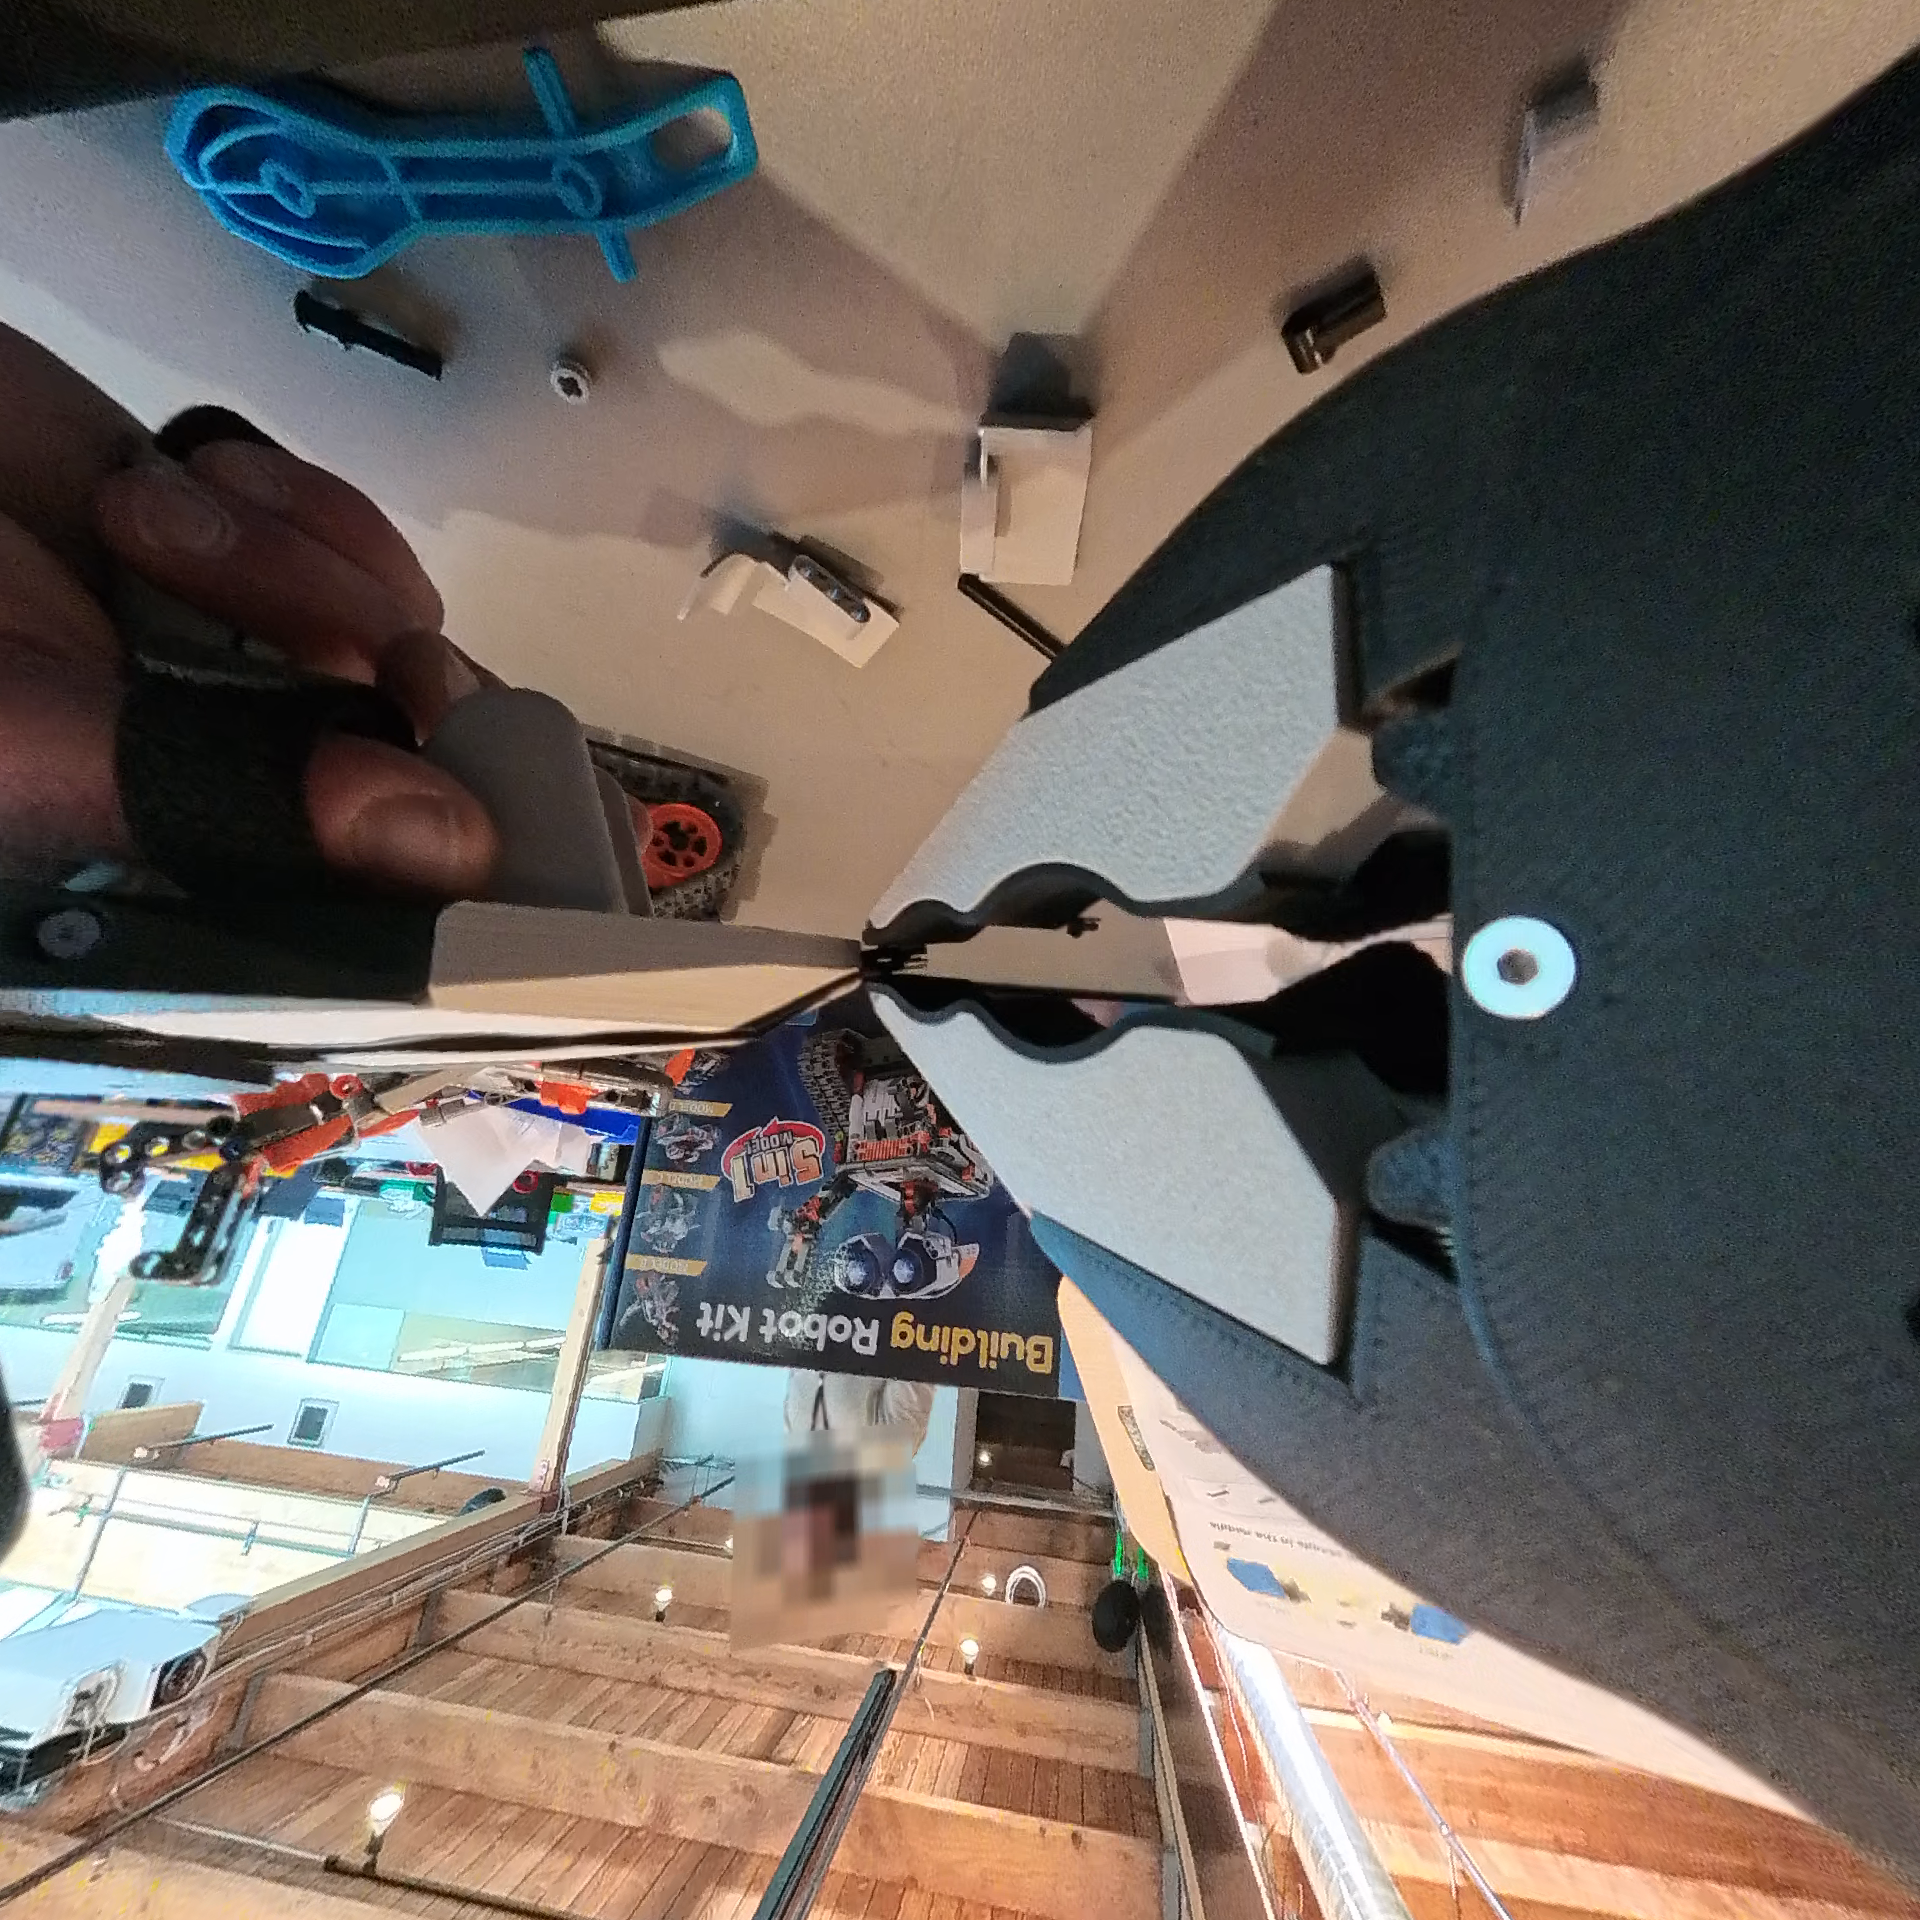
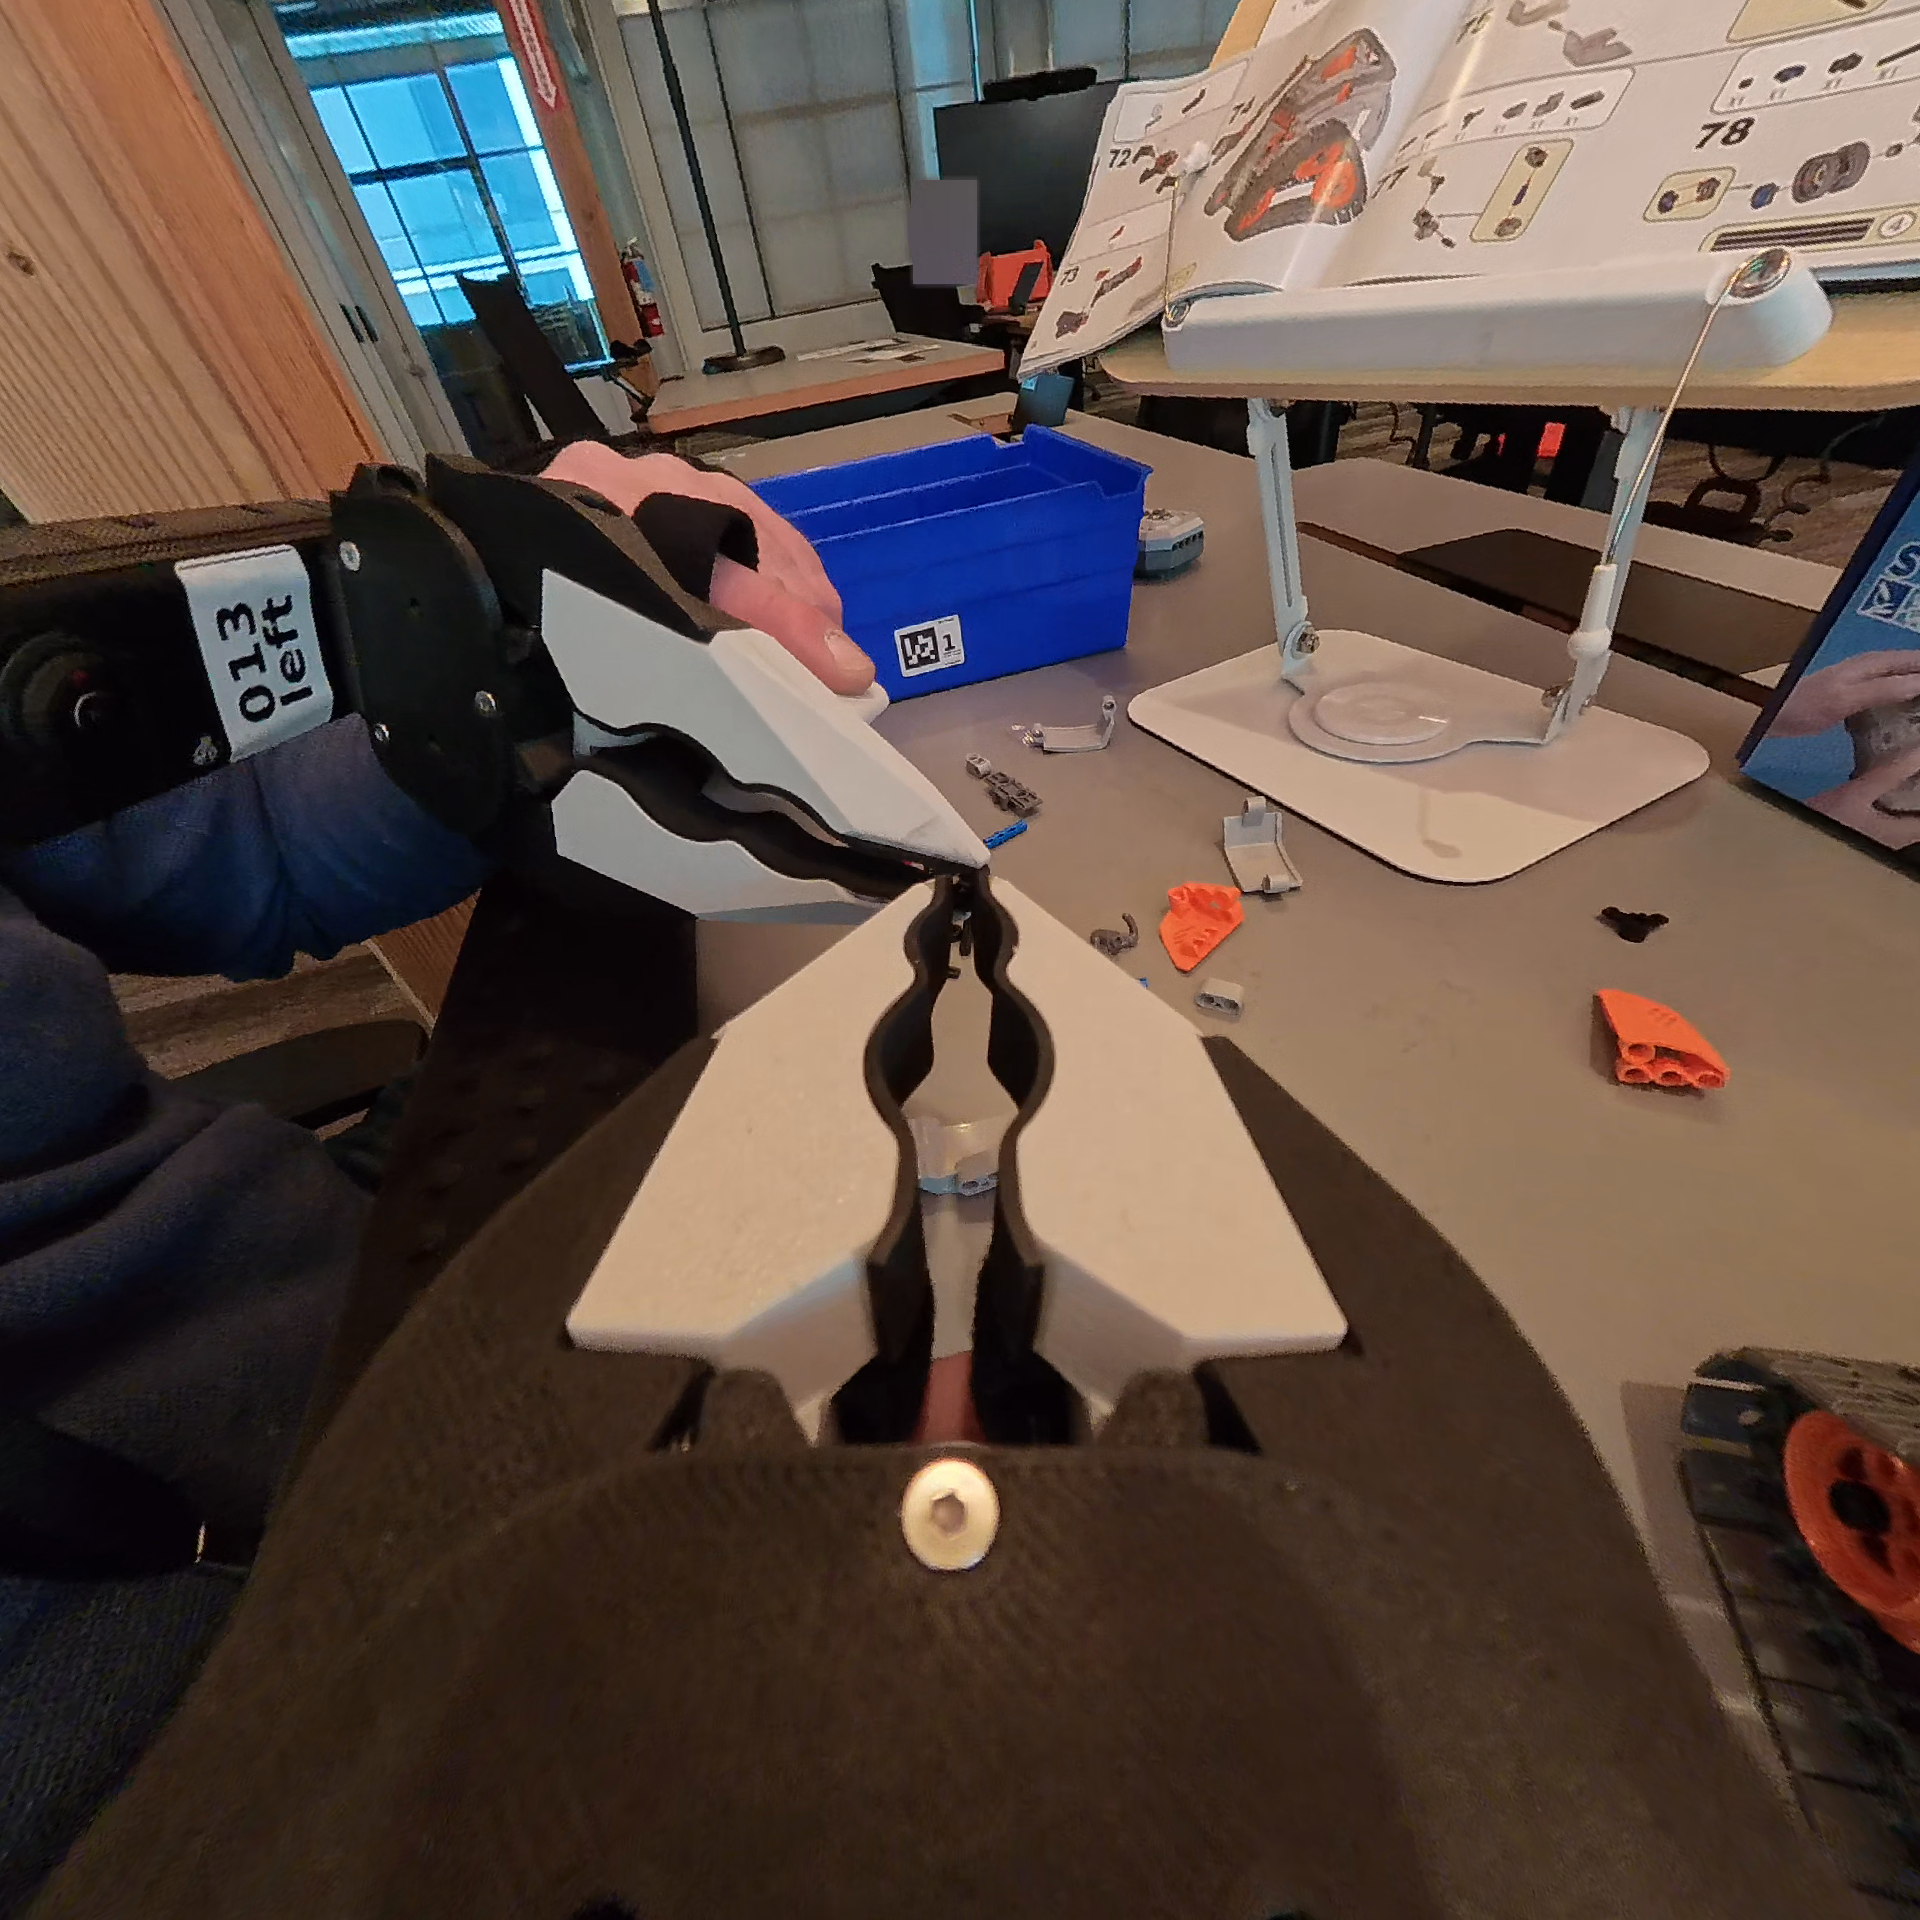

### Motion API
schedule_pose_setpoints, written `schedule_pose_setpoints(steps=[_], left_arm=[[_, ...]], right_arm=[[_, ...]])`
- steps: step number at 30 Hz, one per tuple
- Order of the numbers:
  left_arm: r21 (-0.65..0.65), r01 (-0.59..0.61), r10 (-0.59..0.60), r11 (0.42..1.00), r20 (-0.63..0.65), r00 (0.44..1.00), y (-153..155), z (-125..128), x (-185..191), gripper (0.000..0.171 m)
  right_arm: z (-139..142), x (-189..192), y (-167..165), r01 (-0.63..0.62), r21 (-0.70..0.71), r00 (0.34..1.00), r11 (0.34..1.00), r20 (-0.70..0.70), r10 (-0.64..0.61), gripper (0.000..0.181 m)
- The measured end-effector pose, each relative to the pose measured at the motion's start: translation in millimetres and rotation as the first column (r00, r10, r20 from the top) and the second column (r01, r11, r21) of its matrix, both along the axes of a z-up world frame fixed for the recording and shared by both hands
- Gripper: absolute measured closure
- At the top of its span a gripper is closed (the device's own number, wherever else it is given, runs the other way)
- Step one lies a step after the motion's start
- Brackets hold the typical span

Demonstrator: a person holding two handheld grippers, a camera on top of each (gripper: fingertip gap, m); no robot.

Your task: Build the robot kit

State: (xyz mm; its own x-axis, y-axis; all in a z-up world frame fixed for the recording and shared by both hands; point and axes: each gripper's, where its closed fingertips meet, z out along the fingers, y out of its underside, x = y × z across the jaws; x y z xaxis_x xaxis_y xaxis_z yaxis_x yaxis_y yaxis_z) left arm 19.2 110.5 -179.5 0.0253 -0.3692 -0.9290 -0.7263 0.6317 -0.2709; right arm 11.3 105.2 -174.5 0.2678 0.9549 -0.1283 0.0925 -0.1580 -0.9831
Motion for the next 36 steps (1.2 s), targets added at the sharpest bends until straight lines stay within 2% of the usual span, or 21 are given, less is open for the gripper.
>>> schedule_pose_setpoints(steps=[7, 12, 14, 20, 23, 31, 36], left_arm=[[-0.036, -0.005, 0.008, 0.999, 0.071, 0.997, 3.0, 5.4, -3.5, 0.166], [-0.128, 0.011, 0.005, 0.992, 0.129, 0.992, 6.0, 3.3, -6.6, 0.159], [-0.117, 0.002, 0.015, 0.993, 0.143, 0.99, 8.5, 6.3, -8.9, 0.158], [-0.128, 0.035, -0.017, 0.991, 0.142, 0.99, 2.8, 3.3, -3.7, 0.159], [-0.118, 0.038, -0.021, 0.992, 0.142, 0.99, 2.4, 2.3, -2.4, 0.169], [-0.119, 0.014, 0.001, 0.993, 0.127, 0.992, 2.2, -0.6, -1.7, 0.17], [-0.119, 0.002, 0.011, 0.993, 0.109, 0.994, 2.8, -3.0, -1.3, 0.17]], right_arm=[[5.4, 2.0, -1.2, -0.013, 0.009, 1.0, 1.0, -0.026, 0.013, 0.181], [6.6, 2.9, -0.2, -0.01, 0.015, 0.999, 1.0, -0.032, 0.011, 0.181], [7.5, 3.4, 0.0, -0.012, 0.011, 0.999, 1.0, -0.039, 0.013, 0.181], [6.3, 2.2, -1.7, -0.023, 0.013, 0.999, 1.0, -0.032, 0.023, 0.18], [5.4, 1.3, -2.5, -0.027, 0.013, 0.999, 1.0, -0.024, 0.027, 0.18], [-0.7, -1.5, -1.1, 0.013, 0.085, 0.999, 0.996, 0.047, -0.017, 0.176], [-2.7, -0.5, 0.4, 0.025, 0.106, 0.997, 0.994, 0.069, -0.033, 0.179]])
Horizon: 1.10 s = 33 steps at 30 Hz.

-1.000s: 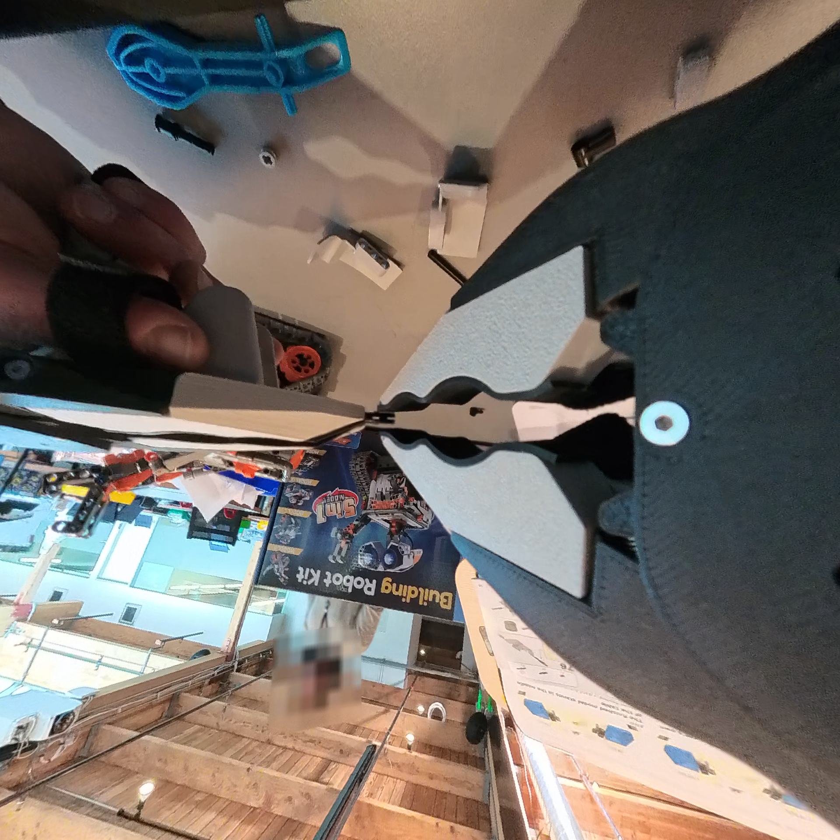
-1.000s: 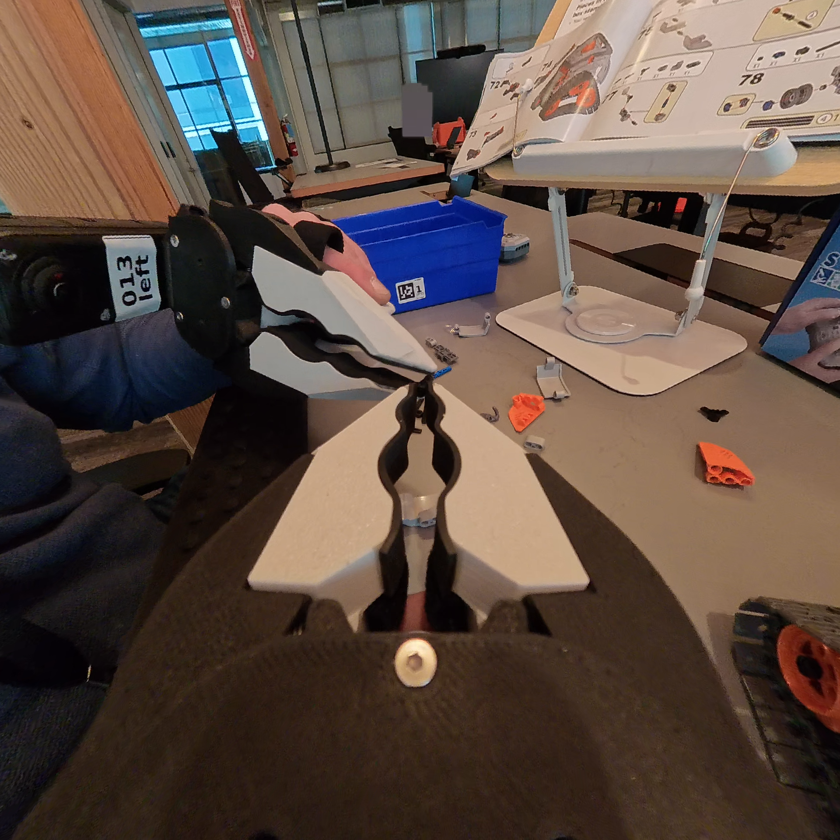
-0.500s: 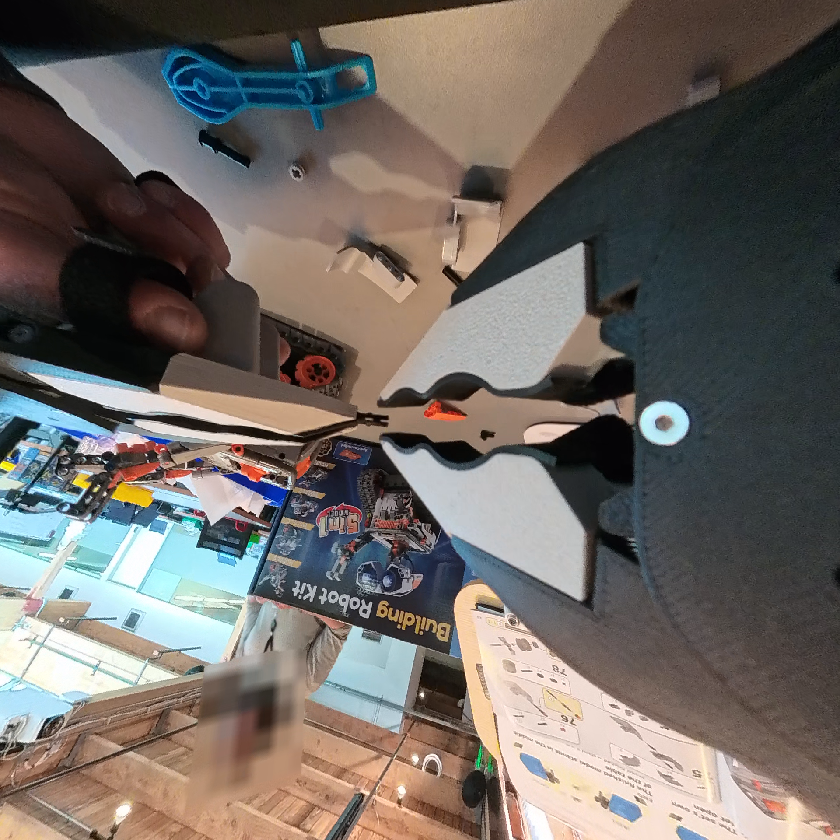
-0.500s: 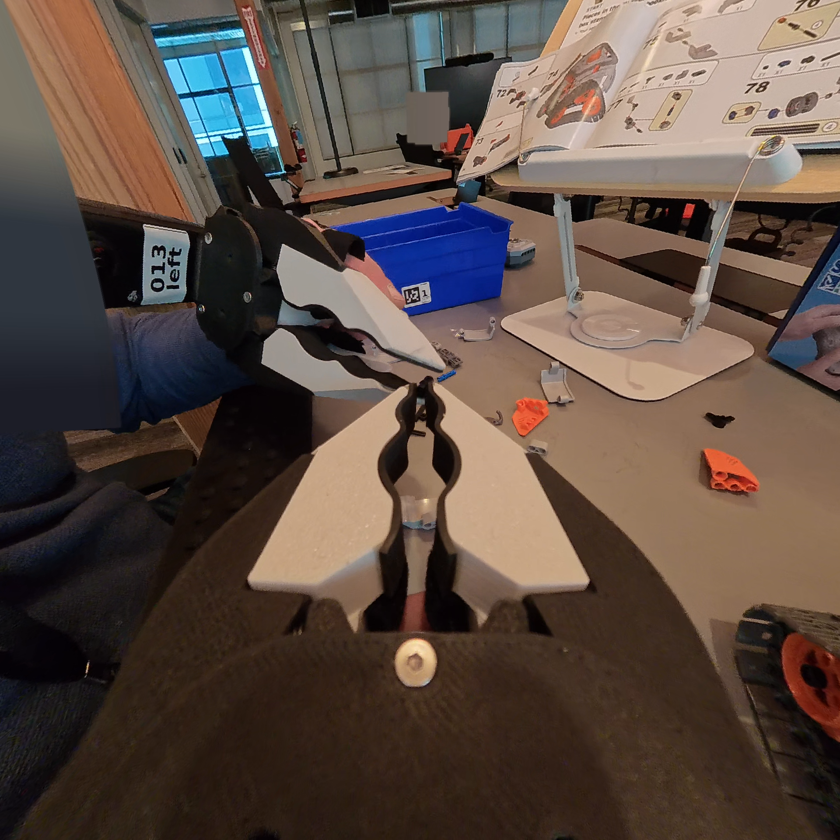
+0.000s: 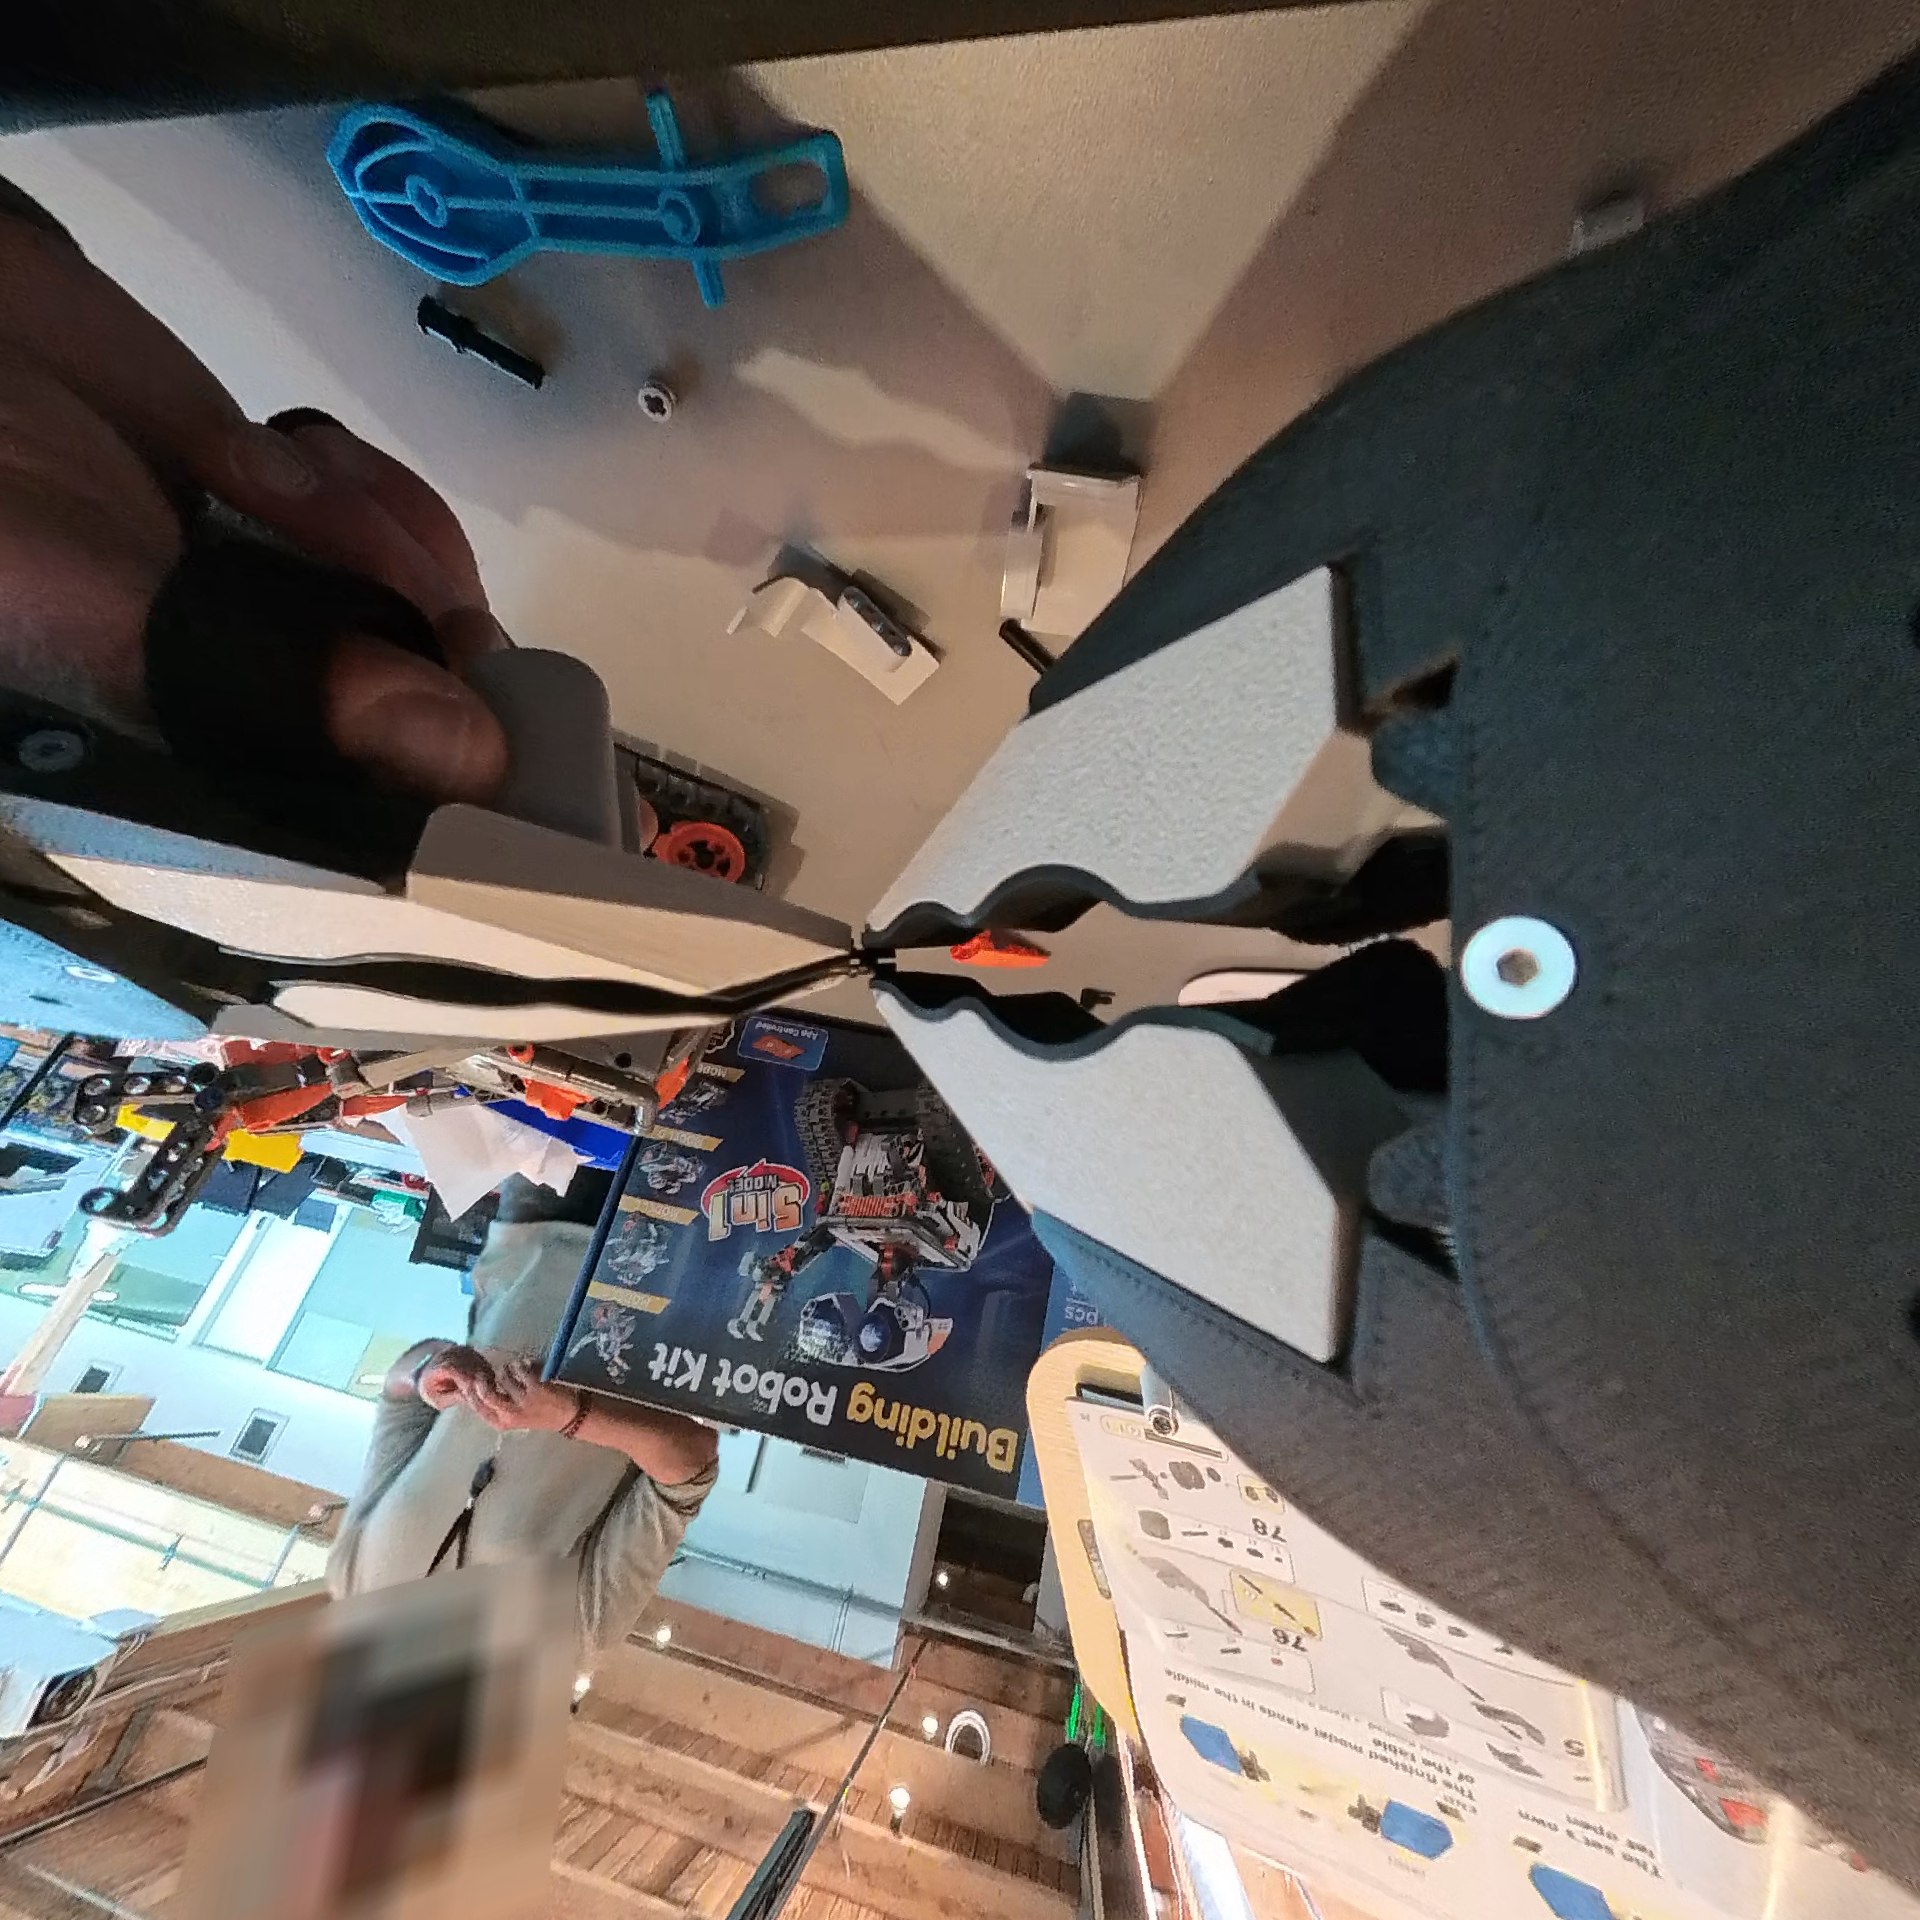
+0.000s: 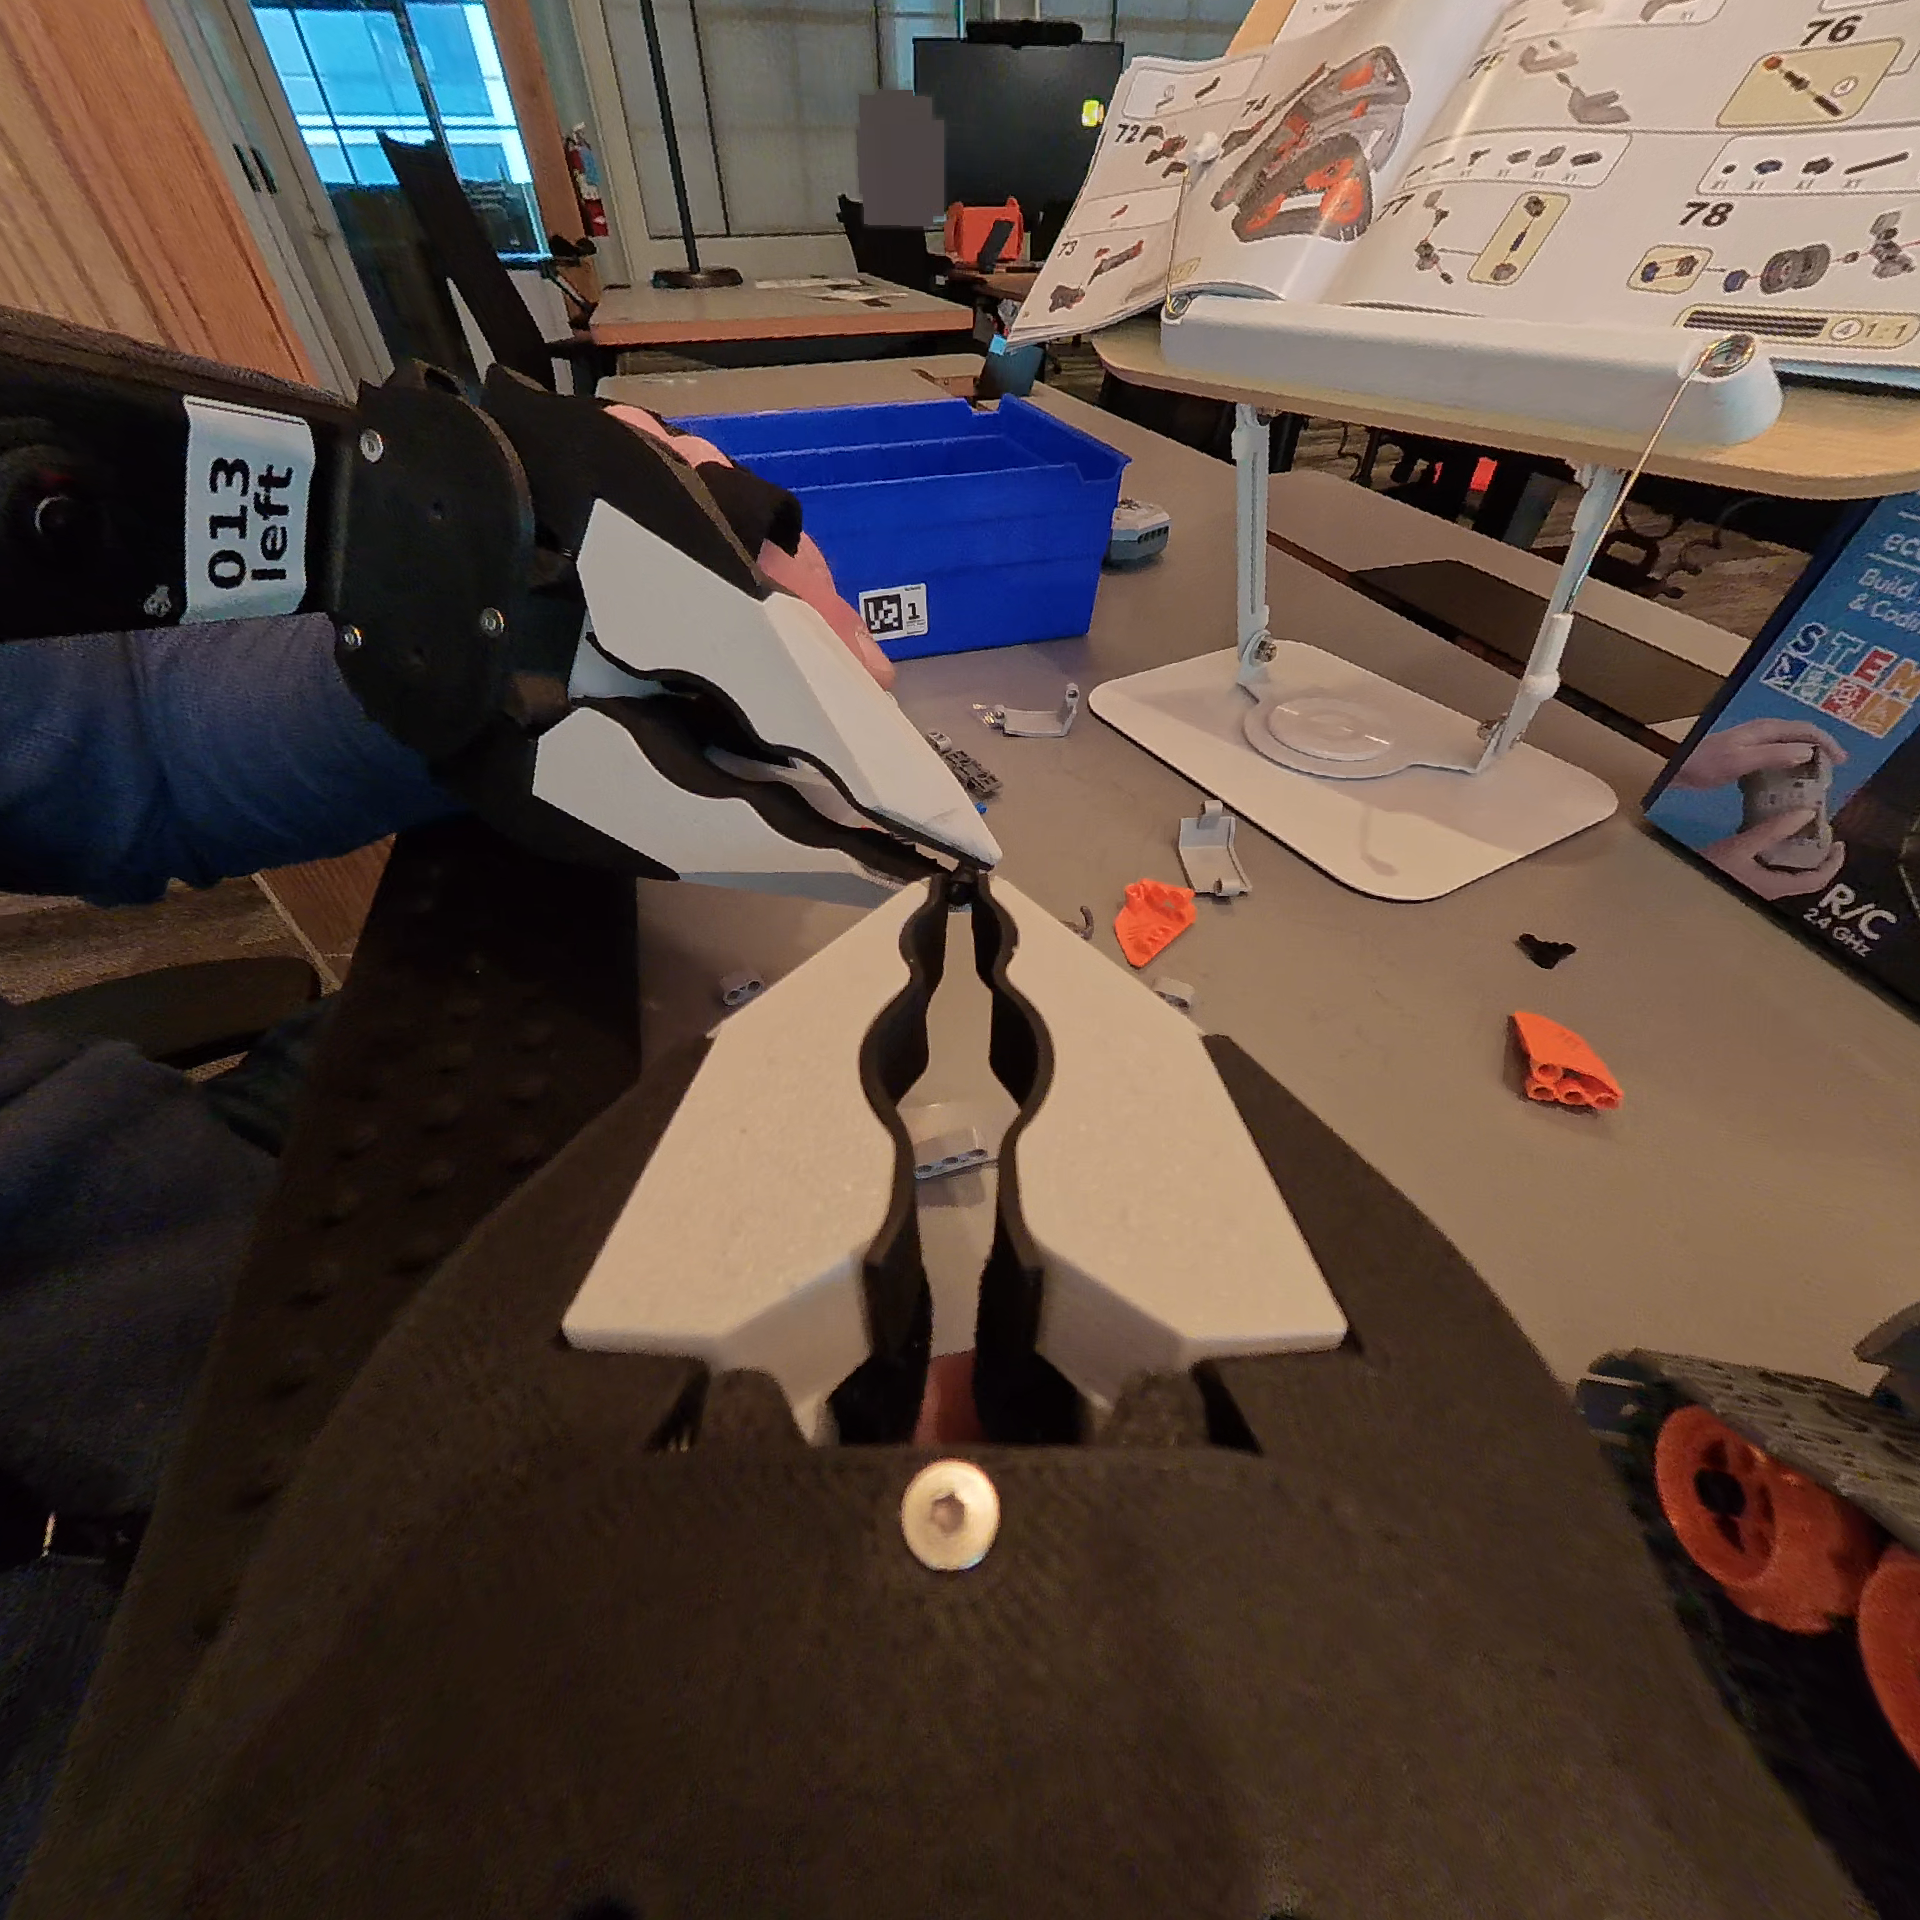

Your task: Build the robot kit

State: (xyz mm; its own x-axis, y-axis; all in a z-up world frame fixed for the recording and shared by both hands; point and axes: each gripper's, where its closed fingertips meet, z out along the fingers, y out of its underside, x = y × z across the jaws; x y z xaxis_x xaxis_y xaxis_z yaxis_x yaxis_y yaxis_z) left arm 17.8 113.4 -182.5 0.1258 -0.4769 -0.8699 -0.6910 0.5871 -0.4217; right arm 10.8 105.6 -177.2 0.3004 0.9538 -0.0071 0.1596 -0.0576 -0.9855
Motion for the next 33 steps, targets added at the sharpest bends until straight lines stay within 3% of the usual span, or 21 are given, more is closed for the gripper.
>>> schedule_pose_setpoints(steps=[16, 33], left_arm=[[-0.036, 0.011, -0.009, 0.999, 0.048, 0.999, 0.4, -0.9, -0.2, 0.162], [-0.055, 0.023, -0.02, 0.998, 0.059, 0.998, -1.7, -3.1, 2.4, 0.166]], right_arm=[[-3.0, -1.1, -0.2, 0.014, 0.08, 0.998, 0.997, 0.067, -0.02, 0.18], [-2.6, -0.6, -1.7, 0.004, 0.128, 0.996, 0.992, 0.085, -0.015, 0.18]])
